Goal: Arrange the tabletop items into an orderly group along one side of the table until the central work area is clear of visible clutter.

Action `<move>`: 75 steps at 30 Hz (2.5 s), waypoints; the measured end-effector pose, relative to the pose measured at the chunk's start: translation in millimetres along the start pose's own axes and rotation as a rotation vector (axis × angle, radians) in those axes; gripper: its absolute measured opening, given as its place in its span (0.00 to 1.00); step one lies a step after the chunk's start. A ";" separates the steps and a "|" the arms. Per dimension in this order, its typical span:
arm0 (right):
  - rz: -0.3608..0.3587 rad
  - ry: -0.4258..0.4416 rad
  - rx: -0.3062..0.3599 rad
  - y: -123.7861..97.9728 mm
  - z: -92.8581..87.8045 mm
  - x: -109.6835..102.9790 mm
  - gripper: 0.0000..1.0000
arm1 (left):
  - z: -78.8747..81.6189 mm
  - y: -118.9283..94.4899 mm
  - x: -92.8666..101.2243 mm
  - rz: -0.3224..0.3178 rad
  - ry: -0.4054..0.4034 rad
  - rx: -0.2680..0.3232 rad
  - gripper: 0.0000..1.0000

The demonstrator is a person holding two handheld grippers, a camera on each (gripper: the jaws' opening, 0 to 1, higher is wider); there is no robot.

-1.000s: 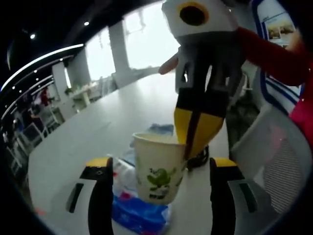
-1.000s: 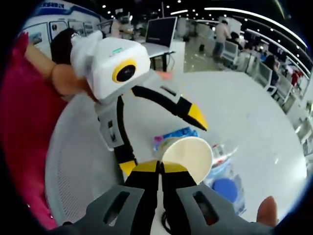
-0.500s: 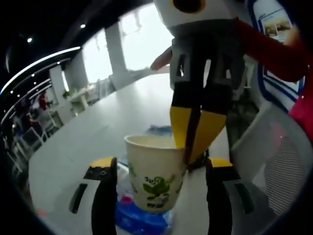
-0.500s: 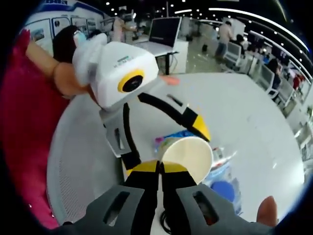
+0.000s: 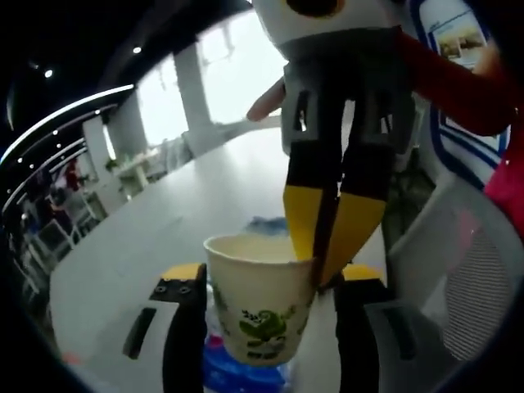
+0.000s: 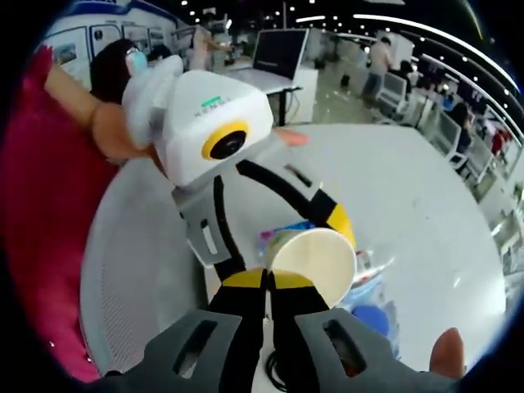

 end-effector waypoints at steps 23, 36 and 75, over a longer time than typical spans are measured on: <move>0.002 -0.011 -0.019 -1.9 2.0 -2.6 0.03 | -0.7 -1.9 0.9 0.005 -0.008 -0.002 0.45; -0.008 0.003 -0.013 -6.3 2.5 0.4 0.04 | -0.5 -2.7 -0.8 0.009 -0.006 0.008 0.44; -0.149 0.151 0.117 -19.4 -11.1 14.1 0.65 | -4.6 -5.3 -6.9 0.027 -0.032 0.020 0.44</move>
Point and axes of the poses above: the point that each gripper's makers call its tool centre point, and the gripper's own axes: y roughly forward along the fingers, x roughly to its right, z roughly out of its top, the point moved 9 cm from there along -y, roughly backward along the fingers, and after that the axes turned 12 degrees about -z, right-handed, at the moved point
